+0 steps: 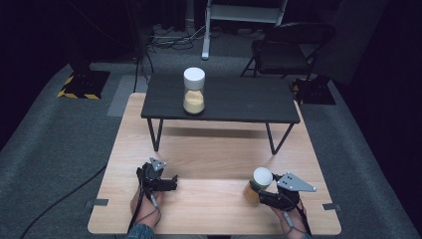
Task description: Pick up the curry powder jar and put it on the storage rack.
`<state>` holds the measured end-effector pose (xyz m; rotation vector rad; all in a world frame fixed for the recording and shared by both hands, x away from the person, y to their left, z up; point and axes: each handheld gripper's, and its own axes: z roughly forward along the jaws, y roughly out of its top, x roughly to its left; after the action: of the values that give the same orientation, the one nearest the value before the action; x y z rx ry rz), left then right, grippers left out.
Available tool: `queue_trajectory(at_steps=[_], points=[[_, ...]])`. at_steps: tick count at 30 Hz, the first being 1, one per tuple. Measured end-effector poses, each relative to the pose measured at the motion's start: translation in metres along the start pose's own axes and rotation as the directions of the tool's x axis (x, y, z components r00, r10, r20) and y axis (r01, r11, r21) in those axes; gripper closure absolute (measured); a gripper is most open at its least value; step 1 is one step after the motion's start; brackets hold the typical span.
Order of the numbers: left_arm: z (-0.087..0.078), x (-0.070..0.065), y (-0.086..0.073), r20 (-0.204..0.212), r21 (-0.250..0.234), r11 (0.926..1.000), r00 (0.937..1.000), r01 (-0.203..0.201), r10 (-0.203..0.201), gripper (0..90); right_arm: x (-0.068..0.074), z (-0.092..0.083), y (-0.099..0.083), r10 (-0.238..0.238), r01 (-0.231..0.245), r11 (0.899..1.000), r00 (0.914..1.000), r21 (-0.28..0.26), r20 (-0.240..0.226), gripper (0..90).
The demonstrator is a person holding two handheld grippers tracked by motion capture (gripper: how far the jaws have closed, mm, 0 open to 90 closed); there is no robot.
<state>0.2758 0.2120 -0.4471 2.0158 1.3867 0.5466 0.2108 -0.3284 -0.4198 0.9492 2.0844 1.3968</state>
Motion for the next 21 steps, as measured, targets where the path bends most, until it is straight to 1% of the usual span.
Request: queue_trajectory(at_steps=[5, 12, 14, 21], points=[[0.000, -0.001, 0.000, -0.002, 0.000, 1.0000, 1.0000, 0.002, -0.002, 2.1, -0.004, -0.005, 0.011, -0.005, 0.005, 1.000, 1.0000, -0.017, 0.004, 33.2], [0.000, -0.002, 0.001, -0.008, 0.002, 0.9999, 0.9999, 0.010, -0.010, 1.8, -0.011, -0.014, 0.037, -0.027, 0.027, 0.999, 0.9995, -0.023, 0.016, 33.2], [0.000, -0.002, 0.001, -0.008, 0.003, 0.9999, 0.9999, 0.010, -0.010, 1.8, -0.014, -0.016, 0.045, -0.027, 0.027, 0.999, 0.9995, -0.028, 0.016, 33.2], [0.000, -0.003, 0.001, -0.010, 0.002, 0.9999, 0.9999, 0.011, -0.011, 1.8, -0.022, -0.020, 0.072, -0.043, 0.044, 0.998, 0.9987, -0.055, 0.026, 33.2]])
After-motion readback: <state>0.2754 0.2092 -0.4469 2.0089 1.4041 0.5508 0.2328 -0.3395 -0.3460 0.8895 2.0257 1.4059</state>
